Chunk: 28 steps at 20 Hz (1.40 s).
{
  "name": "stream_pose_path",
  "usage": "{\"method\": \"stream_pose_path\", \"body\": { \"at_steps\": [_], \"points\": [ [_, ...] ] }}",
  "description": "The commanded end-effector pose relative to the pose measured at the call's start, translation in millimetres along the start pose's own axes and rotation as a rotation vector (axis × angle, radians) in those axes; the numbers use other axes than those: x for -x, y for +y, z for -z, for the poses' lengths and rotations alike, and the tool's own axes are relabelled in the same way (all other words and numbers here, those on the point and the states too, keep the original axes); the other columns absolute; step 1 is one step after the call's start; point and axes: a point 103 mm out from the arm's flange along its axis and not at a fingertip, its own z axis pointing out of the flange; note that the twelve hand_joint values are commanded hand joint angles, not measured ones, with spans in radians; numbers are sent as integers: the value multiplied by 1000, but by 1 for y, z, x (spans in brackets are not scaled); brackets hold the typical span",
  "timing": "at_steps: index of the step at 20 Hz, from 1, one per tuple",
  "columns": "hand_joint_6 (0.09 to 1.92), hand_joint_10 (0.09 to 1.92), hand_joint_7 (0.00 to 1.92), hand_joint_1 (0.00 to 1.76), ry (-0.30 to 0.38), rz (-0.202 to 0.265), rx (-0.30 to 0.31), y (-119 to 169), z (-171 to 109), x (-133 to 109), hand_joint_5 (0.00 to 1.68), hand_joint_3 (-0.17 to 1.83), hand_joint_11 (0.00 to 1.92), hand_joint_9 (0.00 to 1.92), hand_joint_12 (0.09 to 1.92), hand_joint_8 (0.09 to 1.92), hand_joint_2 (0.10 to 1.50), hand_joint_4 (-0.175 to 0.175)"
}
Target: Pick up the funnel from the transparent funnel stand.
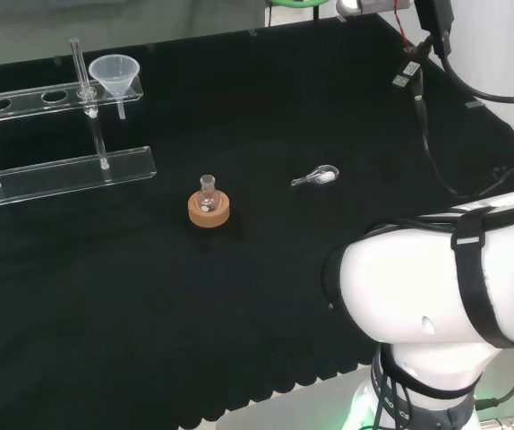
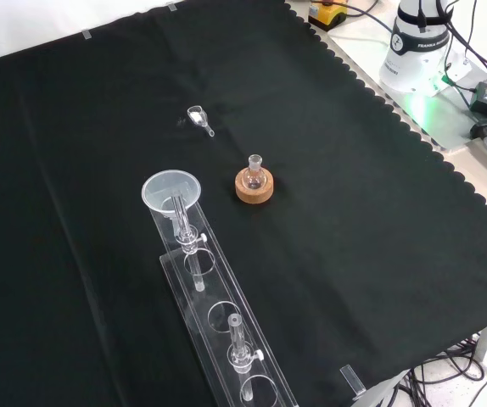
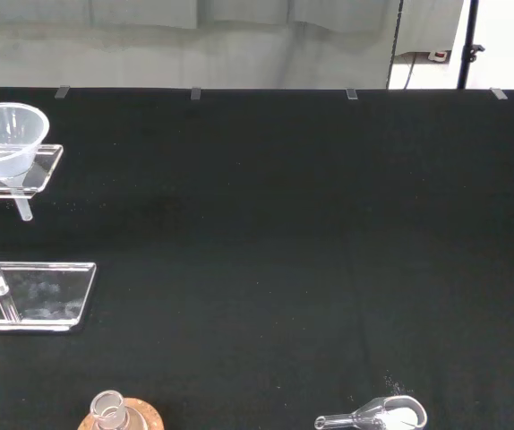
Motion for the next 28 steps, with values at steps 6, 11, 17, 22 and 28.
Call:
{"method": "stream_pose_path", "body": {
  "at_steps": [6,11,17,22,28],
  "points": [
    [87,153,0,30,98,47,-1,23,-19,18,97,283,0,0,1223,87,828,-25],
    [87,87,0,6,92,75,25,60,-52,18,3,190,0,0,1017,87,776,30],
    [87,87,0,13,55,105,118,117,-94,-23,0,162,0,0,923,87,773,53],
    [87,87,0,15,118,120,231,162,-120,-76,0,159,0,0,917,87,773,53],
    [87,87,0,17,159,105,194,202,-163,-121,0,157,0,0,916,87,773,47]
  ]
}}
